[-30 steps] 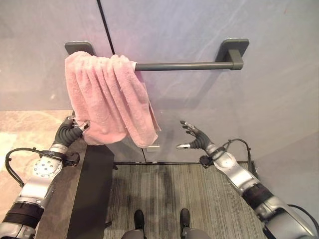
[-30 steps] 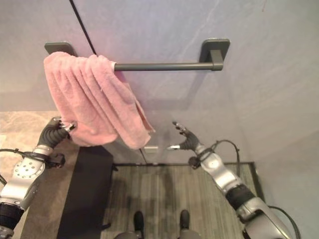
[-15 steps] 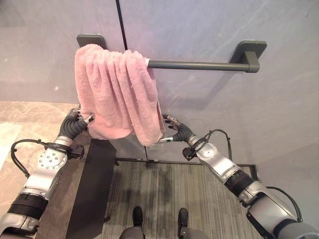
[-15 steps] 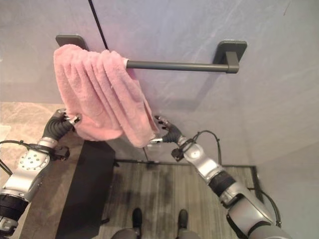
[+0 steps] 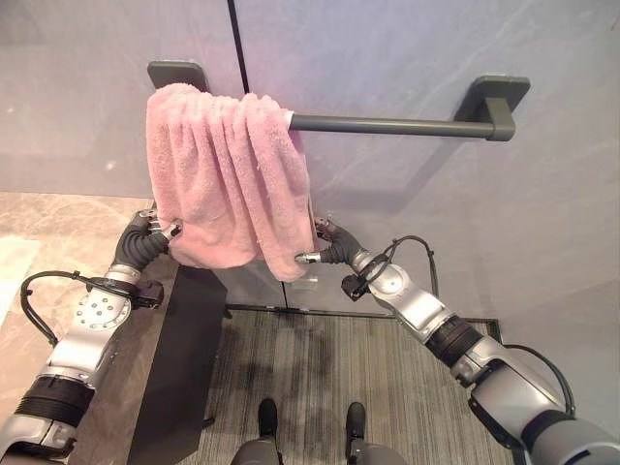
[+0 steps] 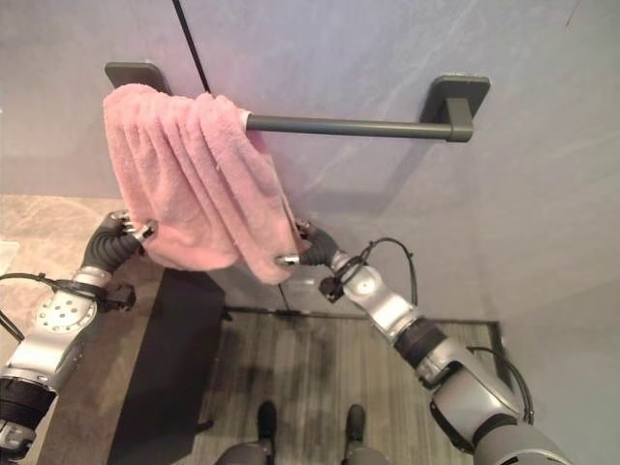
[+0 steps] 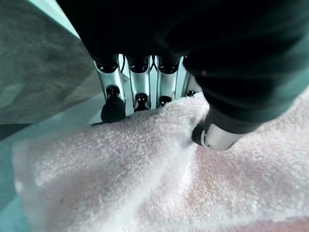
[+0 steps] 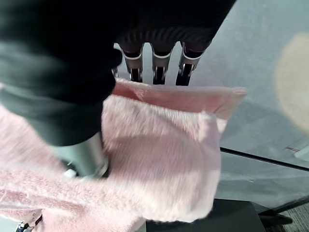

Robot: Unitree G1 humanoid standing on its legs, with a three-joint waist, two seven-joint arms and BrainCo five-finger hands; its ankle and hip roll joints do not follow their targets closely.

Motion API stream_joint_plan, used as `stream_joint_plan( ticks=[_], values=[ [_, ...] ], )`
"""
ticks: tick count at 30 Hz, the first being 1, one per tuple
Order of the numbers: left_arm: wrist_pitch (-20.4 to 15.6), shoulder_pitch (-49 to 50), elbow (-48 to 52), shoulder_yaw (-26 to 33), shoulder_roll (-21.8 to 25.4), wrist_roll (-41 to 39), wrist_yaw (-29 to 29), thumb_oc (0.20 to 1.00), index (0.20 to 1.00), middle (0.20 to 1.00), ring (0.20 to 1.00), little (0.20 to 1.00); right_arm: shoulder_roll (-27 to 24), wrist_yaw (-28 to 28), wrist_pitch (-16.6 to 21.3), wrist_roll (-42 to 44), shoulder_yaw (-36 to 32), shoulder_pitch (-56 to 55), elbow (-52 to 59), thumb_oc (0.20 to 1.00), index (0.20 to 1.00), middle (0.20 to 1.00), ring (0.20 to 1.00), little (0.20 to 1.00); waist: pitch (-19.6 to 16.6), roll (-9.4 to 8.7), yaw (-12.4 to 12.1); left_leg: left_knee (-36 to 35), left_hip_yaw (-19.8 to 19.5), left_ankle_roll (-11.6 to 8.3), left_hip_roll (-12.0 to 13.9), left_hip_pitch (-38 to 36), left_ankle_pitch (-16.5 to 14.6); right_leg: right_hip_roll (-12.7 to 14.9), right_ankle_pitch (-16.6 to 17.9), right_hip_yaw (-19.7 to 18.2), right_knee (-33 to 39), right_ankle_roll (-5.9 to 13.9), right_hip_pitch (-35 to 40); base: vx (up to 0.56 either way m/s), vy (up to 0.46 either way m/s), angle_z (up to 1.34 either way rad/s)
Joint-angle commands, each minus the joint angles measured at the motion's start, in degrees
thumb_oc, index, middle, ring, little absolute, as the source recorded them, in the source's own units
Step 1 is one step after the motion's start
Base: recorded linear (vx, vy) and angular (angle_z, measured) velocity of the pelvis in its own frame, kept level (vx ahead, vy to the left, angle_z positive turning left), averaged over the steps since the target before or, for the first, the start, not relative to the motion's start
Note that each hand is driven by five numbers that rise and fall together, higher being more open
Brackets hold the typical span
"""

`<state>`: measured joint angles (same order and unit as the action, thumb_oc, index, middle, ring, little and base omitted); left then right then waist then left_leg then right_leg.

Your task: Put brush and paste in cup on sink, flatten towel.

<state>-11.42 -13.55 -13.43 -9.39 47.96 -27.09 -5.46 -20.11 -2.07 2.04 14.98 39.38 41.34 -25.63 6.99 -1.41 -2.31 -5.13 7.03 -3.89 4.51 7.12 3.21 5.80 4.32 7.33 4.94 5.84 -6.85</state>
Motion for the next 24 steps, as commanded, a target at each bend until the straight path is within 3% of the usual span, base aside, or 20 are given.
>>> stream_joint_plan(
  ticks=[1, 2, 3, 9, 16, 19, 24],
  values=[
    [-1.50, -4.07, -0.43, -0.08, 1.16, -0.25, -1.70, 0.200, 0.200, 0.200, 0.200, 0.200, 2.21, -1.73, 1.88, 1.10, -1.18, 4.36, -0.08, 0.316, 0.316, 0.316, 0.316, 0.316, -1.05, -2.10, -0.90, 0.13, -1.18, -1.33, -0.10, 3.21, 3.67, 5.24, 2.73, -0.12, 0.06, 4.31, 1.18, 0.00, 0.000, 0.00],
    [-1.52, -3.95, -0.34, 0.17, 0.93, -0.07, -1.90, 0.200, 0.200, 0.200, 0.200, 0.200, 2.22, -2.25, 1.99, 1.28, -1.91, 3.98, 0.20, 0.228, 0.228, 0.228, 0.228, 0.228, -1.02, -2.07, -0.92, 0.13, -1.22, -1.33, -0.08, 3.20, 3.69, 5.25, 2.72, -0.04, 0.06, 4.29, 1.20, 0.00, 0.000, 0.00],
    [-1.49, -3.87, -0.44, 0.35, 0.80, 0.04, -1.96, 0.200, 0.200, 0.200, 0.200, 0.200, 2.18, -2.46, 2.09, 1.23, -2.29, 3.69, 0.54, 0.200, 0.200, 0.200, 0.200, 0.200, -1.01, -2.02, -0.90, 0.13, -1.23, -1.32, -0.09, 3.16, 3.67, 5.22, 2.69, -0.08, 0.06, 4.28, 1.19, 0.00, 0.000, 0.00],
    [-1.46, -3.05, 0.30, 1.19, -0.11, 0.81, -2.04, 0.200, 0.200, 0.200, 0.200, 0.200, 1.45, -3.06, 2.89, 1.18, -4.86, 0.91, 3.60, 0.200, 0.200, 0.200, 0.200, 0.200, -1.11, -1.76, -0.83, 0.13, -1.14, -1.29, -0.06, 2.85, 3.48, 5.27, 2.50, 0.13, 0.06, 4.29, 1.58, 0.00, 0.000, 0.00],
    [-4.73, 1.52, 15.02, 8.75, -1.96, -0.34, -3.41, 0.200, 0.200, 0.200, 0.200, 0.200, -2.84, -3.89, 7.43, 4.25, -13.82, -5.13, 22.98, 0.200, 0.200, 0.200, 0.200, 0.200, -2.36, -1.29, -0.24, 0.13, -0.87, -1.26, 0.03, 1.12, 2.70, 5.49, 1.64, 0.17, 0.06, 4.20, 3.21, 0.03, 0.003, 0.00],
    [-7.07, 3.94, 24.54, 13.11, -4.69, -0.62, -4.09, 0.200, 0.200, 0.200, 0.200, 0.200, -3.30, -4.20, 10.38, 4.68, -18.00, -7.89, 31.80, 0.200, 0.200, 0.200, 0.200, 0.200, -2.93, -1.27, 0.03, 0.13, -0.77, -1.41, 0.18, 0.42, 2.35, 5.53, 1.11, 0.22, 0.06, 4.16, 3.96, 0.01, -0.002, 0.01],
    [-7.13, 6.65, 24.44, 11.12, -10.35, -0.26, -2.38, 0.200, 0.200, 0.200, 0.200, 0.200, -2.23, -3.19, 10.58, 1.85, -18.30, -13.29, 31.70, 0.200, 0.200, 0.200, 0.200, 0.200, -3.17, -0.92, 0.55, 0.13, -0.60, -1.64, 0.40, -0.24, 2.30, 5.41, 0.66, 0.42, 0.06, 3.97, 4.61, 0.00, 0.000, 0.00]
  ],
)
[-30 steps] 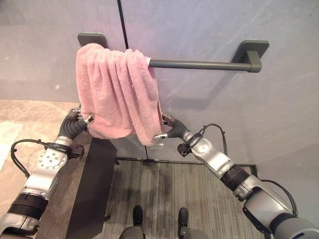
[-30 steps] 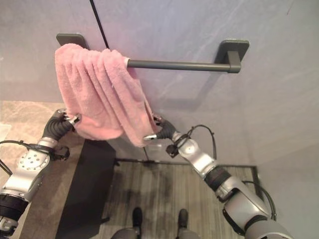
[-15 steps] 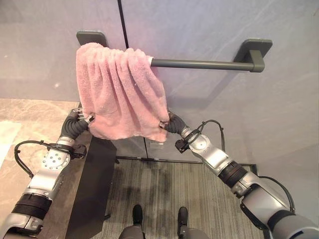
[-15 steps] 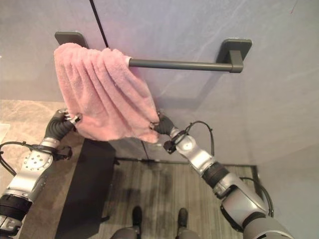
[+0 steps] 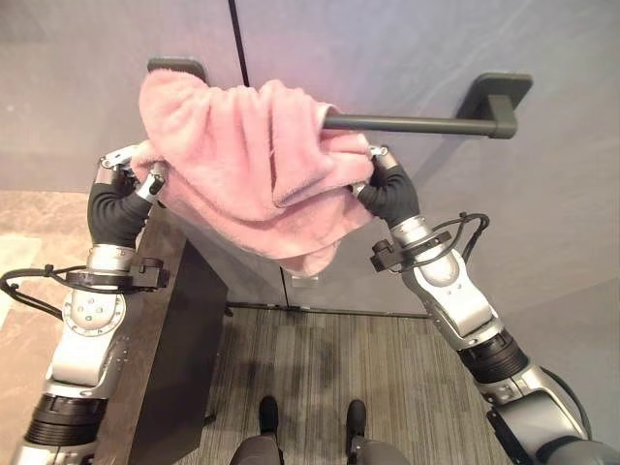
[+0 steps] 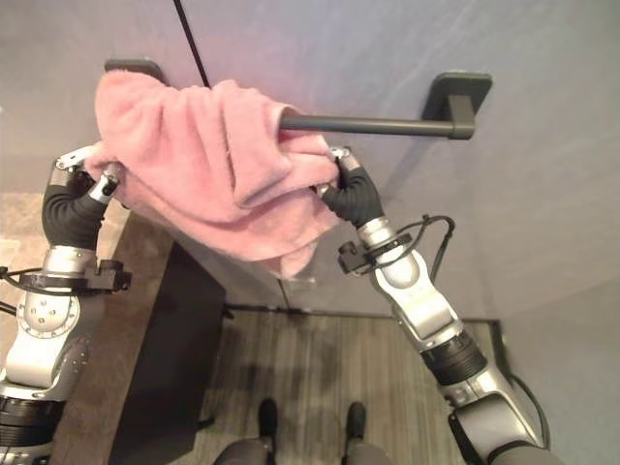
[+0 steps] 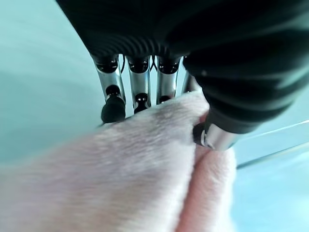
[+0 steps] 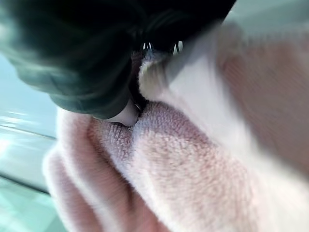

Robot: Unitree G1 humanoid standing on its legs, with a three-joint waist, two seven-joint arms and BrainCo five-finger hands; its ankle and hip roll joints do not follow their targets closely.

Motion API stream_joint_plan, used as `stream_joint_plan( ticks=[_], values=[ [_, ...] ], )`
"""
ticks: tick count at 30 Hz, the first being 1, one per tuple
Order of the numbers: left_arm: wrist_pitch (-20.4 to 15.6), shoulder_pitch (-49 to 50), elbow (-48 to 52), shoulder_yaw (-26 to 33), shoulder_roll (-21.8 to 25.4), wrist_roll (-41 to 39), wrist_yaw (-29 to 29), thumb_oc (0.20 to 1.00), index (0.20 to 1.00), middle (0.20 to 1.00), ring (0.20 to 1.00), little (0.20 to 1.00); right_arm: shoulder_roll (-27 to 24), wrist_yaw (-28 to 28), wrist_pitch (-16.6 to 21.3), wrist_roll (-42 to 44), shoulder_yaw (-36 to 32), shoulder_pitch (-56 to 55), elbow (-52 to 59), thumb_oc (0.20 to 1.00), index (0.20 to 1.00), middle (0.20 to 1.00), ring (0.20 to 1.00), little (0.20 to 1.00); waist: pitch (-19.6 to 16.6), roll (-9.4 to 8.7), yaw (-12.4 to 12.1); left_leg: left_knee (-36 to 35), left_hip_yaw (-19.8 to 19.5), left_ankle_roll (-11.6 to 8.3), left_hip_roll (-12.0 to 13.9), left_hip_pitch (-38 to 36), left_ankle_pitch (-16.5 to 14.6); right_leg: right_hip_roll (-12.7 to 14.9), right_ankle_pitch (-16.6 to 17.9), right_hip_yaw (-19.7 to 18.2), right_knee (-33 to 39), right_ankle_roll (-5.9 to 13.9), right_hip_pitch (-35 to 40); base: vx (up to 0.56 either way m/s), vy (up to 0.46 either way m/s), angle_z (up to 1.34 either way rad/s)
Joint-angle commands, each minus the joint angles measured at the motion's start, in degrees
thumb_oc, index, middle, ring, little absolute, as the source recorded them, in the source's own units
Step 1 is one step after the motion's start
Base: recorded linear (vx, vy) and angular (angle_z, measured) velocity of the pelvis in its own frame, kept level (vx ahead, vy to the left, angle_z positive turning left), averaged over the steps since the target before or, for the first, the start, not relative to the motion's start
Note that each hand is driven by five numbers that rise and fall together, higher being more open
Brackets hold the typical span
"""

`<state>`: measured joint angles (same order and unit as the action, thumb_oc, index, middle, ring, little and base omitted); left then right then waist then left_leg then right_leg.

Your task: Put brush and paste in cup on sink, flatten towel.

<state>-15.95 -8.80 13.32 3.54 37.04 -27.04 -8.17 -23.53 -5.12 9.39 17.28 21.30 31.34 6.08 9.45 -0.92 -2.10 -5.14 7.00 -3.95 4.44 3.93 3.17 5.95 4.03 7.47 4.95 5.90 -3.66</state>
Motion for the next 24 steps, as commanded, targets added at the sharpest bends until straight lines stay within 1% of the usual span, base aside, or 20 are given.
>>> stream_joint_plan(
  ticks=[1, 3, 4, 5, 6, 7, 10, 12, 13, 14, 15, 19, 20, 21, 22, 24],
  values=[
    [-2.13, 2.17, -3.63, -3.12, -0.11, -0.13, 0.74, 0.200, 0.200, 0.200, 0.200, 0.200, 1.49, 0.30, 2.71, -0.16, 0.68, -4.48, -1.67, 0.200, 0.200, 0.200, 0.200, 0.200, -5.68, -1.26, 0.39, 0.14, -0.55, -1.59, 0.52, 2.86, 2.39, 5.21, 0.93, 0.32, 0.05, 3.85, 1.49, 0.00, 0.000, 0.00],
    [0.01, 2.38, -8.25, -7.11, -2.34, -0.19, 0.72, 0.200, 0.200, 0.200, 0.200, 0.200, 3.03, 0.49, 1.05, 0.78, 2.59, -7.20, -6.10, 0.200, 0.200, 0.200, 0.200, 0.200, -5.67, -0.91, 0.60, 0.14, -0.36, -1.57, 0.62, 2.73, 2.54, 5.16, 0.98, 0.36, 0.05, 3.72, 1.66, 0.00, 0.000, 0.00],
    [1.15, 2.50, -10.33, -7.91, -2.26, 0.93, 0.96, 0.200, 0.200, 0.200, 0.200, 0.200, 3.03, 0.21, 0.00, -0.51, 3.02, -7.77, -7.38, 0.200, 0.200, 0.200, 0.200, 0.200, -5.67, -0.68, 0.72, 0.14, -0.28, -1.55, 0.65, 2.66, 2.56, 5.11, 0.97, 0.33, 0.05, 3.69, 1.70, 0.00, 0.000, 0.00],
    [2.90, 2.40, -13.29, -9.24, -2.05, 4.49, 0.67, 0.200, 0.200, 0.200, 0.200, 0.200, 3.51, -0.42, -1.19, -2.34, 3.64, -8.12, -9.83, 0.200, 0.200, 0.200, 0.200, 0.200, -5.68, -0.44, 0.66, 0.14, -0.18, -1.54, 0.75, 2.56, 2.62, 5.09, 1.02, 0.38, 0.05, 3.68, 1.79, 0.00, 0.000, 0.00],
    [3.35, 2.17, -13.07, -9.77, -1.21, 6.82, 0.49, 0.200, 0.200, 0.200, 0.200, 0.200, 3.93, -0.63, -1.54, -1.45, 3.70, -8.27, -10.07, 0.200, 0.200, 0.200, 0.200, 0.200, -5.71, -0.08, 0.68, 0.14, -0.14, -1.60, 0.85, 2.33, 2.75, 5.03, 1.00, 0.46, 0.05, 3.62, 1.95, 0.00, 0.000, 0.00],
    [3.36, 2.21, -12.71, -9.89, -0.95, 6.89, 0.74, 0.200, 0.200, 0.200, 0.200, 0.200, 3.92, -0.33, -1.59, -1.33, 3.78, -8.12, -9.53, 0.200, 0.200, 0.200, 0.200, 0.200, -5.84, 0.03, 0.71, 0.14, -0.17, -1.66, 0.90, 2.29, 2.79, 5.01, 0.93, 0.47, 0.05, 3.59, 2.00, 0.00, 0.000, 0.00],
    [3.00, 2.19, -11.77, -9.70, -0.60, 5.36, 1.42, 0.200, 0.200, 0.200, 0.200, 0.200, 3.55, -0.49, -0.93, -1.95, 3.50, -7.01, -7.27, 0.200, 0.200, 0.200, 0.200, 0.200, -6.11, 0.33, 0.82, 0.14, -0.06, -1.79, 1.00, 1.96, 2.87, 5.03, 0.92, 0.47, 0.05, 3.65, 2.34, 0.00, 0.000, 0.00],
    [2.82, 1.97, -10.61, -8.71, -0.38, 6.17, 0.33, 0.200, 0.200, 0.200, 0.200, 0.200, 3.70, -1.42, -0.43, -1.90, 2.66, -6.03, -6.12, 0.200, 0.200, 0.200, 0.200, 0.200, -6.40, 0.54, 0.78, 0.14, 0.10, -1.84, 1.11, 1.55, 2.81, 5.08, 0.87, 0.48, 0.05, 3.61, 2.72, 0.00, 0.000, 0.00],
    [1.95, 1.52, -8.93, -7.03, -0.27, 6.58, -1.01, 0.200, 0.200, 0.200, 0.200, 0.200, 4.17, -2.11, 0.47, -1.15, 1.86, -4.67, -4.18, 0.200, 0.200, 0.200, 0.200, 0.200, -6.74, 0.65, 0.55, 0.14, 0.15, -1.89, 1.15, 1.17, 2.76, 5.07, 0.77, 0.49, 0.05, 3.62, 3.04, 0.00, 0.000, 0.00],
    [2.02, 1.59, -8.81, -6.95, -0.27, 6.60, -1.03, 0.200, 0.200, 0.200, 0.200, 0.200, 4.19, -2.11, 0.44, -1.15, 1.88, -4.64, -4.16, 0.200, 0.200, 0.200, 0.200, 0.200, -6.64, 0.64, 0.57, 0.14, 0.17, -1.89, 1.15, 1.08, 2.74, 5.07, 0.76, 0.47, 0.05, 3.62, 3.11, 0.00, 0.000, 0.00],
    [1.01, 0.87, -6.74, -5.33, -0.20, 6.62, -2.19, 0.200, 0.200, 0.200, 0.200, 0.200, 4.22, -3.01, 1.14, -0.98, 1.11, -3.00, -2.42, 0.200, 0.200, 0.200, 0.200, 0.200, -7.12, 0.76, 0.40, 0.14, 0.21, -1.99, 1.20, 0.87, 2.71, 5.07, 0.64, 0.39, 0.05, 3.64, 3.33, 0.00, 0.000, 0.00],
    [-1.62, -2.54, -2.18, -2.28, 0.13, 7.35, -5.82, 0.200, 0.200, 0.200, 0.200, 0.200, 4.66, -5.11, 3.27, -0.56, -0.54, 1.10, 2.35, 0.200, 0.200, 0.200, 0.200, 0.200, -7.90, 1.02, 0.27, 0.14, 0.45, -2.14, 1.32, 0.07, 2.50, 5.17, 0.33, 0.53, 0.05, 3.64, 4.11, 0.00, 0.000, 0.00],
    [-1.58, -2.57, -2.12, -2.27, 0.12, 7.39, -5.87, 0.200, 0.200, 0.200, 0.200, 0.200, 4.66, -5.14, 3.21, -0.59, -0.56, 1.13, 2.43, 0.200, 0.200, 0.200, 0.200, 0.200, -7.80, 1.01, 0.26, 0.14, 0.46, -2.14, 1.33, 0.03, 2.48, 5.17, 0.31, 0.52, 0.05, 3.64, 4.15, 0.00, 0.000, 0.00],
    [-2.81, -3.88, 0.25, -1.16, -0.02, 7.83, -7.22, 0.200, 0.200, 0.200, 0.200, 0.200, 4.93, -6.05, 4.51, -0.88, -1.61, 2.12, 5.29, 0.200, 0.200, 0.200, 0.200, 0.200, -8.23, 1.11, 0.33, 0.14, 0.52, -2.20, 1.30, -0.32, 2.37, 5.16, 0.17, 0.43, 0.05, 3.63, 4.45, 0.00, 0.000, 0.00],
    [-2.74, -3.85, 0.37, -1.14, -0.03, 7.89, -7.28, 0.200, 0.200, 0.200, 0.200, 0.200, 4.92, -6.09, 4.43, -0.92, -1.63, 2.07, 5.43, 0.200, 0.200, 0.200, 0.200, 0.200, -8.17, 1.10, 0.33, 0.14, 0.52, -2.20, 1.30, -0.37, 2.35, 5.16, 0.15, 0.44, 0.05, 3.63, 4.51, 0.03, -0.008, 0.01],
    [-3.70, -4.11, 2.64, -0.69, -1.12, 7.37, -7.37, 0.200, 0.200, 0.200, 0.200, 0.200, 5.37, -6.54, 5.47, -1.77, -2.62, 2.25, 8.73, 0.200, 0.200, 0.200, 0.200, 0.200, -8.44, 1.24, 0.69, 0.14, 0.66, -2.20, 1.32, -0.95, 2.16, 5.18, -0.06, 0.18, 0.05, 3.49, 4.97, 0.00, 0.000, 0.00]
  ],
)
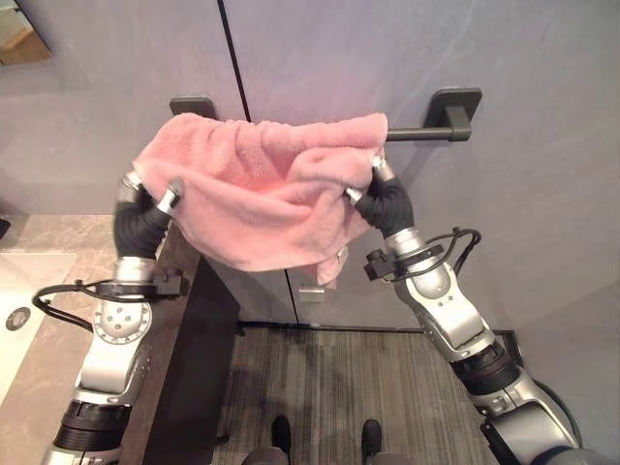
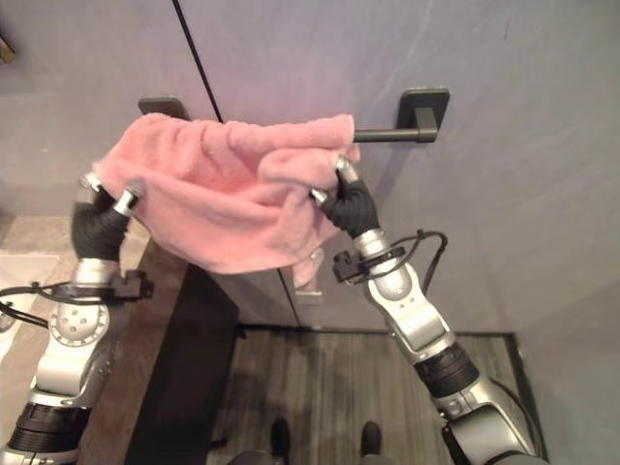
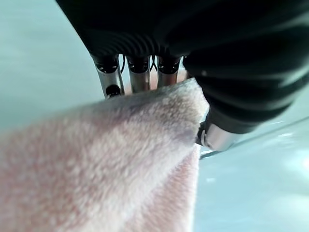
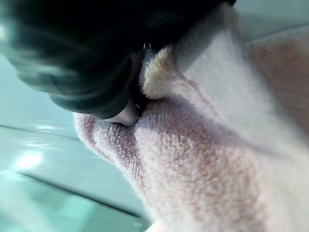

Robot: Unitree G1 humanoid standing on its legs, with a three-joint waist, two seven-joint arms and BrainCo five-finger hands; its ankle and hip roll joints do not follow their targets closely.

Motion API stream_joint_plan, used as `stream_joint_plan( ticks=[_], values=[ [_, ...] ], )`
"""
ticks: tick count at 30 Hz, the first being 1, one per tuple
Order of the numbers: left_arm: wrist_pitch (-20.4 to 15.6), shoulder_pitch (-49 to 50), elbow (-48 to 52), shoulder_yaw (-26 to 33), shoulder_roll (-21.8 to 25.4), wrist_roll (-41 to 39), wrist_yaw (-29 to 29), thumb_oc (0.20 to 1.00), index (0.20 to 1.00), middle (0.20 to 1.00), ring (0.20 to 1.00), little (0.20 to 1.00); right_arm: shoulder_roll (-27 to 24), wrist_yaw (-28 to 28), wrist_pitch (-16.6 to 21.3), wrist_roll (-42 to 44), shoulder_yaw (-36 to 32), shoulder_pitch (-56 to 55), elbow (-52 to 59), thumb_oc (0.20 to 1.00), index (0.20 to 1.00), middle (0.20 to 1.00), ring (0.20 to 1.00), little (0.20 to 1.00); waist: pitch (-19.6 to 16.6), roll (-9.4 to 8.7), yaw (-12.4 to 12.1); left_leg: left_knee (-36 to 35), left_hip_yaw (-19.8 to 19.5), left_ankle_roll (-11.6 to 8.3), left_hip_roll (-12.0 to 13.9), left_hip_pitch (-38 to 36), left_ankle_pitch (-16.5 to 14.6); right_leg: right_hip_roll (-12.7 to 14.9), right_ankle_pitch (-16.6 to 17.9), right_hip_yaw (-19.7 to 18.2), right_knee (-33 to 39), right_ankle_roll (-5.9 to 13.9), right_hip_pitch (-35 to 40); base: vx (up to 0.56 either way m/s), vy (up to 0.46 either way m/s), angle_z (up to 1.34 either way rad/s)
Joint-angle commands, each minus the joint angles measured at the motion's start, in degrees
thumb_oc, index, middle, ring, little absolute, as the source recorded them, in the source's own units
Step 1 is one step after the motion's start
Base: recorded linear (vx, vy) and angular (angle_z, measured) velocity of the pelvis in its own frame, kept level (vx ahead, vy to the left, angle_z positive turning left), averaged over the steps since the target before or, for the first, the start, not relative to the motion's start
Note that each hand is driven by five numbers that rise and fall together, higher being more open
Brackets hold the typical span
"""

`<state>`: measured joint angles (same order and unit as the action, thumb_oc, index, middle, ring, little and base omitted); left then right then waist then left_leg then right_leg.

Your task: Put brush and paste in cup on sink, flatten towel.

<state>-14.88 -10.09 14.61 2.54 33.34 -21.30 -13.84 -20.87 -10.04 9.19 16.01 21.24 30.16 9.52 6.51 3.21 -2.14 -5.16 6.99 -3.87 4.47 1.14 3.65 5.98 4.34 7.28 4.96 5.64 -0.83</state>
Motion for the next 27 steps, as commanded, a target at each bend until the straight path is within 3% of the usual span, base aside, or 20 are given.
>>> stream_joint_plan(
  ticks=[1, 10, 13, 19, 27],
  values=[
    [-4.85, -2.42, 1.86, 0.35, 2.27, 1.45, -1.46, 0.200, 0.200, 0.200, 0.200, 0.200, 2.77, -1.56, 5.87, -0.55, -2.74, 3.04, 5.74, 0.200, 0.200, 0.200, 0.200, 0.200, -5.53, -2.85, 0.83, 0.16, 0.75, -2.27, 1.28, 1.70, 1.64, 5.14, -0.42, 0.35, 0.04, 3.72, 2.28, 0.00, 0.000, 0.00],
    [-2.51, 4.21, -0.36, -2.42, 1.04, 1.05, 2.44, 0.231, 0.231, 0.231, 0.231, 0.231, 0.74, -0.14, 5.00, -2.08, -3.10, -6.61, 4.16, 0.200, 0.200, 0.200, 0.200, 0.200, -5.24, -2.06, 1.82, 0.16, 1.02, -2.18, 1.36, 1.14, 1.72, 4.95, -0.49, 0.44, 0.04, 3.43, 2.52, 0.00, 0.000, 0.00],
    [0.56, 8.08, -8.97, -6.00, -1.31, 0.09, 4.58, 0.225, 0.225, 0.225, 0.225, 0.225, 0.68, 2.26, 2.59, -0.59, -0.46, -11.86, -1.76, 0.200, 0.200, 0.200, 0.200, 0.200, -4.93, -1.75, 2.27, 0.16, 1.23, -2.08, 1.49, 1.18, 1.92, 4.87, -0.40, 0.62, 0.04, 3.29, 2.37, 0.00, 0.000, 0.00],
    [5.15, 8.74, -23.12, -8.85, -4.39, 1.03, 3.83, 0.200, 0.200, 0.200, 0.200, 0.200, 1.35, 1.83, -1.38, -1.57, 2.88, -13.34, -12.02, 0.200, 0.200, 0.200, 0.200, 0.200, -4.85, -1.42, 2.54, 0.16, 1.58, -2.00, 1.68, 1.17, 2.12, 4.81, -0.19, 0.54, 0.04, 3.26, 2.22, -0.01, -0.002, -0.03],
    [3.42, 7.12, -15.92, -5.83, -2.02, 0.77, 2.45, 0.200, 0.200, 0.200, 0.200, 0.200, 1.14, 0.23, 0.25, -1.67, 0.90, -8.08, -6.37, 0.200, 0.200, 0.200, 0.200, 0.200, -5.66, -1.55, 2.18, 0.16, 1.13, -2.15, 1.73, 1.11, 2.06, 4.86, -0.37, 0.84, 0.04, 3.27, 2.50, 0.00, 0.000, 0.00]
  ],
)
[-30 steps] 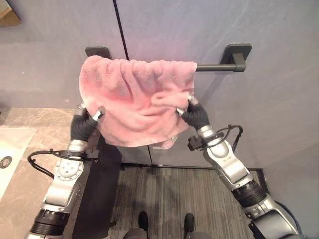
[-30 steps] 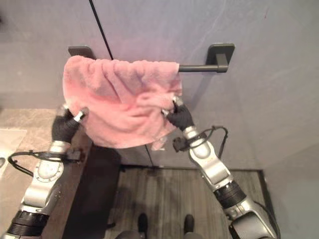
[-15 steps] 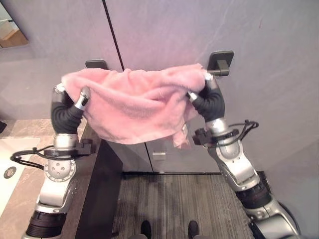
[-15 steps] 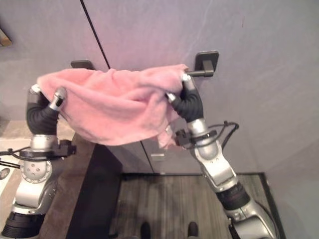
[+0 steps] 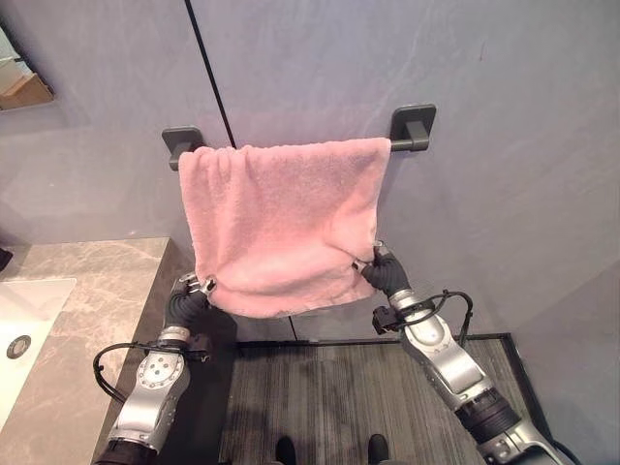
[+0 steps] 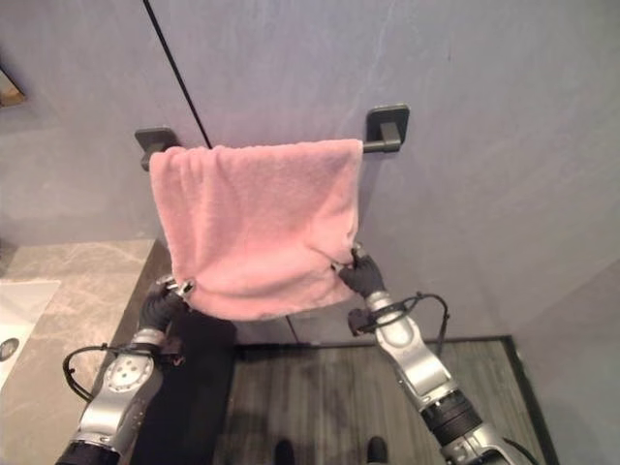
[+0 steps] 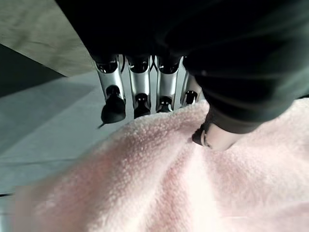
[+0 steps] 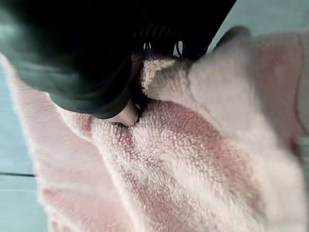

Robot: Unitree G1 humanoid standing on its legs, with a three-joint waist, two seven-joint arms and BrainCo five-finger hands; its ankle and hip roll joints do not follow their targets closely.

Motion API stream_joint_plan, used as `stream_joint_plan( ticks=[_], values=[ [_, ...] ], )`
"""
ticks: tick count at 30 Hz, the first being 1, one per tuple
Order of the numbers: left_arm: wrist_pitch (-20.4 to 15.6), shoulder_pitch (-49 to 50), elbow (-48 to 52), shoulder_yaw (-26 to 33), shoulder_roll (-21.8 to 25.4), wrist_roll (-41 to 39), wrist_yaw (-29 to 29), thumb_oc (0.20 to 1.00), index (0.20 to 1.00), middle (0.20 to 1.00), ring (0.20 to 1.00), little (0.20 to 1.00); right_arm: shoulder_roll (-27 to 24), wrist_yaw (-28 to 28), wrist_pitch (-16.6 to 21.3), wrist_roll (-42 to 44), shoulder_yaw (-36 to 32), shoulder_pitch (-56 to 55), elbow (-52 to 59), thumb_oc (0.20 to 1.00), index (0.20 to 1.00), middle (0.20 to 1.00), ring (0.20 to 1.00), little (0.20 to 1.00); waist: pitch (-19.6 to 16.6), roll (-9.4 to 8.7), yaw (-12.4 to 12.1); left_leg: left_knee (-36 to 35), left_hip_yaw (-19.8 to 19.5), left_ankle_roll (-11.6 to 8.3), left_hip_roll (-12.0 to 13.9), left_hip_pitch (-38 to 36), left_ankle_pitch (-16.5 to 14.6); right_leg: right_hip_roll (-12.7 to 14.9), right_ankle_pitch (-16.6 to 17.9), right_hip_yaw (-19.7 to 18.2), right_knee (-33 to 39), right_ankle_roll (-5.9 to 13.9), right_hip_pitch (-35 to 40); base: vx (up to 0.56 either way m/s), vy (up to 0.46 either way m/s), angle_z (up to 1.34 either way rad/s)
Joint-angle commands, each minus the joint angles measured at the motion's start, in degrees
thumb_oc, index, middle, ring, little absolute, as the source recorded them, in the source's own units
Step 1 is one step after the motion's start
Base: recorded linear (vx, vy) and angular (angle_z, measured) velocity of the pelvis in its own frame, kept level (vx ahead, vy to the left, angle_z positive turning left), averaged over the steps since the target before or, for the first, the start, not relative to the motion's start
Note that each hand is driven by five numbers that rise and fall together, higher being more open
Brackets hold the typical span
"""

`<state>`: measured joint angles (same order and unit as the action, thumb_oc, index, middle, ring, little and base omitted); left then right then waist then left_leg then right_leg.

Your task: Put brush and paste in cup on sink, flatten towel.

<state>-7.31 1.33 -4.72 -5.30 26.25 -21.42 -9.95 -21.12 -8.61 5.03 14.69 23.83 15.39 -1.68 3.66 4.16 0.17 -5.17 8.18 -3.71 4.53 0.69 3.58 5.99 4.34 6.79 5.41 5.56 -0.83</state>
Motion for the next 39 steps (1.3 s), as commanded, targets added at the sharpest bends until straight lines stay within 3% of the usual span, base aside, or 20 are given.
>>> stream_joint_plan(
  ticks=[1, 11, 20, 27, 39],
  values=[
    [-4.62, -4.79, 4.51, 2.57, 5.35, 0.86, -1.94, 0.200, 0.200, 0.200, 0.200, 0.200, 1.27, -1.47, 4.81, -0.19, -2.17, 7.44, 5.86, 0.200, 0.200, 0.200, 0.200, 0.200, -2.89, -2.57, -0.16, 0.17, -0.14, -2.36, 1.67, 1.53, 2.09, 4.86, -0.39, 1.45, -0.41, 3.33, 2.55, 0.00, 0.000, 0.00],
    [-7.28, -8.95, 11.20, 5.62, 6.90, 0.93, -4.13, 0.200, 0.200, 0.200, 0.200, 0.200, 1.05, -3.15, 7.57, 0.05, -5.24, 11.66, 12.12, 0.200, 0.200, 0.200, 0.200, 0.200, -3.20, -2.80, -0.24, 0.17, -0.30, -2.57, 1.66, 1.45, 1.99, 4.87, -0.59, 1.68, -0.41, 3.24, 2.82, 0.00, 0.000, 0.00],
    [-8.71, -9.15, 14.90, 6.40, 5.79, 0.63, -4.58, 0.200, 0.200, 0.200, 0.200, 0.200, -0.39, -4.28, 9.82, -2.89, -9.38, 7.24, 19.22, 0.200, 0.200, 0.200, 0.200, 0.200, -2.86, -2.72, 1.03, 0.17, 0.19, -2.53, 1.68, 1.44, 1.75, 4.95, -0.46, 1.12, -0.41, 3.37, 2.38, 0.00, 0.000, 0.00],
    [-8.17, -8.71, 14.20, 4.47, 5.93, 1.32, -3.50, 0.200, 0.200, 0.200, 0.200, 0.200, -0.53, -3.45, 9.39, -1.27, -9.12, 2.79, 17.60, 0.200, 0.200, 0.200, 0.200, 0.200, -2.48, -2.38, 1.90, 0.17, 0.63, -2.33, 1.66, 1.82, 1.87, 4.99, 0.06, 0.49, -0.41, 3.48, 1.49, 0.00, 0.000, -0.02],
    [-7.02, -3.55, 12.08, 4.64, 4.02, -0.21, -1.95, 0.200, 0.200, 0.200, 0.200, 0.200, 0.10, -0.94, 6.93, 0.95, -4.93, 1.00, 9.49, 0.200, 0.200, 0.200, 0.200, 0.200, -2.17, -2.03, 1.00, 0.17, 0.77, -2.23, 1.62, 2.17, 2.08, 5.11, 0.21, 0.38, -0.41, 3.47, 0.94, 0.00, 0.000, 0.00]
  ],
)
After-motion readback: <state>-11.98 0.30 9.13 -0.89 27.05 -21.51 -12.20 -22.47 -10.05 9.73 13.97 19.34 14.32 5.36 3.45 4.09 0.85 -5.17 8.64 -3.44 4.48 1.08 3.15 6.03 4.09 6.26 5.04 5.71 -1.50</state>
